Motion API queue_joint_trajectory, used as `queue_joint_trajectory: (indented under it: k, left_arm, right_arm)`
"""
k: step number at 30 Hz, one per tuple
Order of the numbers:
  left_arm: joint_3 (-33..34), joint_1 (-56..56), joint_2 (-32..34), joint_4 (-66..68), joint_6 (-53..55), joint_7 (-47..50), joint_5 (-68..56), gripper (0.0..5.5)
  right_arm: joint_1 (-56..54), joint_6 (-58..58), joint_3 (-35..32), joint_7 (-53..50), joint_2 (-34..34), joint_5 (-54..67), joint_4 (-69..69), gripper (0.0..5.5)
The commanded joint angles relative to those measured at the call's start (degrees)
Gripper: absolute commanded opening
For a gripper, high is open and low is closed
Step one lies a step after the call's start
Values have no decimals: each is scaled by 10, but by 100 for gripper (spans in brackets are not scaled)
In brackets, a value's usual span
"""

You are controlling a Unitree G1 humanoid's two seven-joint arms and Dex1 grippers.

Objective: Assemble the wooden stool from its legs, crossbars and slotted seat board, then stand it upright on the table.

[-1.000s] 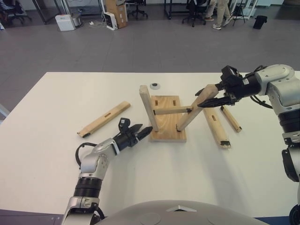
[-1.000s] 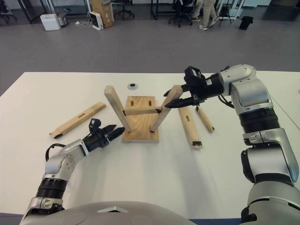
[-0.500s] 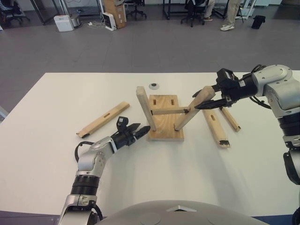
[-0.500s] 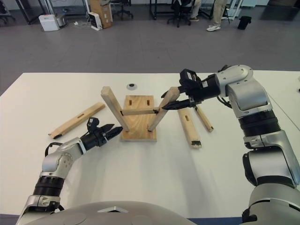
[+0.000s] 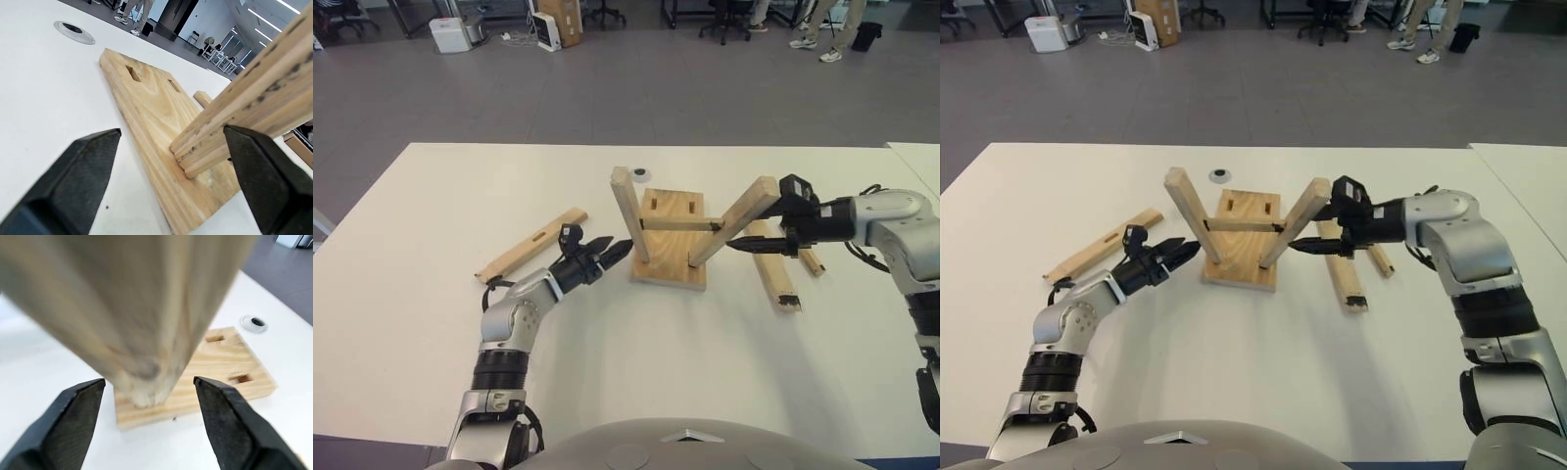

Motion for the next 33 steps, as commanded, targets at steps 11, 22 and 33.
queue_joint_trajectory:
  k: [11, 22, 33]
  left_arm:
    - [-6, 22, 8, -13, 23, 3, -6, 388]
    - [-47, 25, 19, -6, -7, -7, 27, 388]
    - [-51, 24, 6, 7, -33, -5, 32, 388]
  right_arm:
    - [141, 108, -118, -369, 176, 68, -206, 339]
    - [-9, -79, -137, -534, 204, -83, -191, 339]
    - [-5, -247, 195, -554, 135, -550, -1, 339]
